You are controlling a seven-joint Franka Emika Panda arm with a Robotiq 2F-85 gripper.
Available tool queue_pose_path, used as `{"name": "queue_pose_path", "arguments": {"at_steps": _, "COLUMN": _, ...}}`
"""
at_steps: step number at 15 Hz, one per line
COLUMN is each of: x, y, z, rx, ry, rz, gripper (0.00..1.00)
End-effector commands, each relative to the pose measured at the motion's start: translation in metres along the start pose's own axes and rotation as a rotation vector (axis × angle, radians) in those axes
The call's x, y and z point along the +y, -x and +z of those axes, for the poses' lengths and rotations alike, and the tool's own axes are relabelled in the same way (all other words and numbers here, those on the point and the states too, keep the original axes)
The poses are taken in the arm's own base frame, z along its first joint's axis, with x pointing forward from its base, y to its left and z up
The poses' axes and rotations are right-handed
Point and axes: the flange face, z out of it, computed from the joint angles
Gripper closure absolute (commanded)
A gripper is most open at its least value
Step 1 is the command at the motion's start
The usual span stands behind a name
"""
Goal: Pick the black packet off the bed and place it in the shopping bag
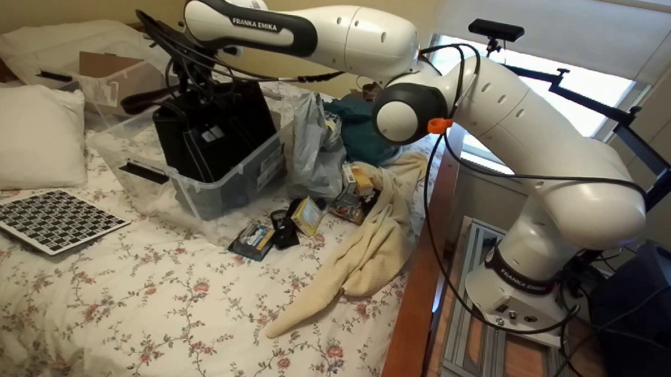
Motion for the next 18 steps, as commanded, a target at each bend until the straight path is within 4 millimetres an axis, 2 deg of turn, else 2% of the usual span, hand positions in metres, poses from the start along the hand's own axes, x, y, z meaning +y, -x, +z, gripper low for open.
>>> {"name": "queue_pose_path", "arguments": {"at_steps": 1, "x": -0.006, "y": 0.009, "z": -0.018, "rx": 0.0, "ry": -0.044, "rz": -0.068, "gripper": 0.01}}
{"name": "queue_pose_path", "arguments": {"at_steps": 6, "x": -0.01, "y": 0.009, "z": -0.027, "rx": 0.03, "ry": -0.064, "rz": -0.193, "gripper": 0.0}}
{"name": "queue_pose_path", "arguments": {"at_steps": 18, "x": -0.002, "y": 0.001, "z": -0.028, "rx": 0.03, "ry": 0.048, "rz": -0.767, "gripper": 0.0}}
